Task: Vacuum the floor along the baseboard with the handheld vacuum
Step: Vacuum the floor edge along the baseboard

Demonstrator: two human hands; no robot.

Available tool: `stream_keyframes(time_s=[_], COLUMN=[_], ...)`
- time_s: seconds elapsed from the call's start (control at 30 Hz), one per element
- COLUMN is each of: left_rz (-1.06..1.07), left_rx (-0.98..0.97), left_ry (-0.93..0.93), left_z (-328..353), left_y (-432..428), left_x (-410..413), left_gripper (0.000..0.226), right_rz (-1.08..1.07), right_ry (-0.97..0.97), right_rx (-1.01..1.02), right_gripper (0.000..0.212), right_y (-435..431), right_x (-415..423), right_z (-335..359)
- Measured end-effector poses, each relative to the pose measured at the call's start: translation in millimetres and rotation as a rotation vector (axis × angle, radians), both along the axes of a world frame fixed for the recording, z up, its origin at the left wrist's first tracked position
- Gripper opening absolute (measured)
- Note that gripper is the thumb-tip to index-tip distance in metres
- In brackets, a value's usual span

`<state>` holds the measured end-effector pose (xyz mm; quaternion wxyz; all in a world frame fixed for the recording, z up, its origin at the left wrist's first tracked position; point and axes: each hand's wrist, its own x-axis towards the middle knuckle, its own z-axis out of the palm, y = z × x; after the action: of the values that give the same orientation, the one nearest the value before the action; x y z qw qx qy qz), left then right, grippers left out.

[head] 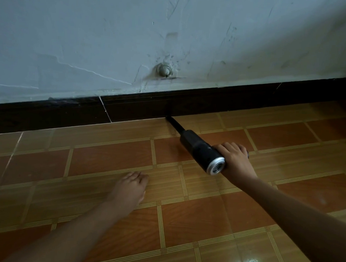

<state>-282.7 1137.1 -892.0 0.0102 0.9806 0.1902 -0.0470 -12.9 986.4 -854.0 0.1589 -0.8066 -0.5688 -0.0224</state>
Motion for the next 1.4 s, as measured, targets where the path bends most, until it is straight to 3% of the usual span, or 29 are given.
stream_keyframes(time_s=[0.13,0.23,0.43,0.53,0.63,0.8,1.13,1.4], left_rz=[0.004,0.023,0.055,0.132,0.138,0.143,0.142,0.137], left_rx=[0.002,0.016,0.014,-0.083,-0.045,-0.022,-0.079,-0.088], left_ry=[0.043,0.069,0.093,0.111,0.206,0.26,0.237,0.231], left_z=[1.6,2.9,8.3,19.7,27.3,33.2,40.2,40.2], left_y=[-1.1,-1.1,-3.6,-10.0,-12.5,-12.7,-13.4,-13.2], left_x=[-0.3,0.0,-1.0,0.8,6.0,9.0,10.1,11.8], left_gripper=[0.058,0.06,0.06,0.055,0.056,0.056,0.056,0.055], right_rz=[-0.062,-0.163,-0.235,-0.191,-0.188,-0.188,-0.125,-0.097], right_ry=[0.07,0.27,0.975,1.289,1.603,1.933,2.195,2.22], right_rx=[-0.023,-0.04,0.023,0.055,0.064,0.052,0.137,0.179], right_gripper=[0.042,0.034,0.016,0.025,0.032,0.027,0.052,0.051], right_y=[-9.1,-10.8,-15.8,-22.9,-26.2,-24.0,-8.7,-7.6], right_x=[3.7,-0.5,-14.5,-16.1,-20.9,-31.2,-45.5,-45.7], right_z=[3.5,12.4,47.5,63.1,74.6,88.6,102.1,104.4])
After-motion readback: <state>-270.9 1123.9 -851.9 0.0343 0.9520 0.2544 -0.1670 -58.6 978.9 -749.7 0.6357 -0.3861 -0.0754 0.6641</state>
